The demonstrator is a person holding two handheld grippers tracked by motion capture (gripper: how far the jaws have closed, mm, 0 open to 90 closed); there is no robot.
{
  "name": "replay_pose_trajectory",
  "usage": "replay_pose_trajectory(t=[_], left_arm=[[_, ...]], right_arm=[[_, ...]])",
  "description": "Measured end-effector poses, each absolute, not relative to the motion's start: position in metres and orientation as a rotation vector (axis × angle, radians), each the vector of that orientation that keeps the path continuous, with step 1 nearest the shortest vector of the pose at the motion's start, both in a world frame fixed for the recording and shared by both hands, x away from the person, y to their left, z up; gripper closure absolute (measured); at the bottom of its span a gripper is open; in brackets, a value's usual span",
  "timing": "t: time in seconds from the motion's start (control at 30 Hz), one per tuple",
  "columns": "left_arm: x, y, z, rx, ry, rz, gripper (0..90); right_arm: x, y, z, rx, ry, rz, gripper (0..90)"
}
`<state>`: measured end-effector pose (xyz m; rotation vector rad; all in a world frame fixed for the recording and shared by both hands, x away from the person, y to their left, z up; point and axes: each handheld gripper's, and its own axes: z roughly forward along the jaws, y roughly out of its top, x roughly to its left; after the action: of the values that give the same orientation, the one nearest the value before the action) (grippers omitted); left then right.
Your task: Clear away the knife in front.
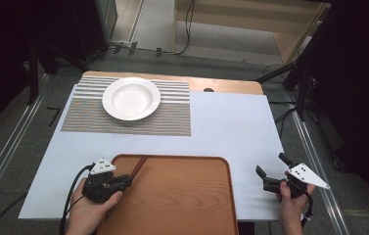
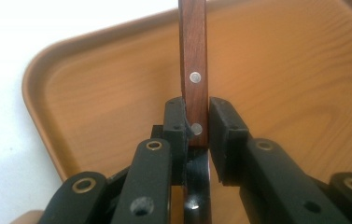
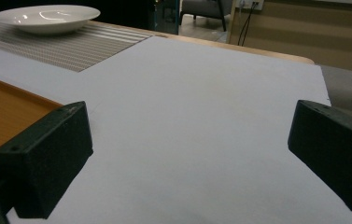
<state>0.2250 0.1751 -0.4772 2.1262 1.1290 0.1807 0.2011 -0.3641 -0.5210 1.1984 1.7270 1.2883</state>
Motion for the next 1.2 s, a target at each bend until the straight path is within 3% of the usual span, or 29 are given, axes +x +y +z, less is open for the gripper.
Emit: replay_pose_trajectory(t=[0.5,0.6,0.73,0.8,0.9,1.2], left_arm=[[0.219,0.172,-0.492,2.154,1.171,0.252,76.1],[0.220,0.172,-0.488,2.144,1.111,0.279,68.4],[0.221,0.169,-0.481,2.130,1.032,0.329,66.1],[0.222,0.168,-0.479,2.124,1.001,0.327,71.8],[0.221,0.167,-0.475,2.140,0.905,0.305,89.4],[0.232,0.148,-0.487,2.228,0.841,0.242,89.9]], right_arm=[[0.202,-0.364,-0.521,1.192,1.735,1.290,0.0],[0.202,-0.363,-0.521,1.204,1.731,1.283,0.0],[0.202,-0.364,-0.521,1.212,1.720,1.281,0.0],[0.202,-0.364,-0.521,1.217,1.723,1.273,0.0],[0.203,-0.362,-0.521,1.207,1.733,1.262,0.0],[0.203,-0.361,-0.521,1.190,1.744,1.252,0.0]])
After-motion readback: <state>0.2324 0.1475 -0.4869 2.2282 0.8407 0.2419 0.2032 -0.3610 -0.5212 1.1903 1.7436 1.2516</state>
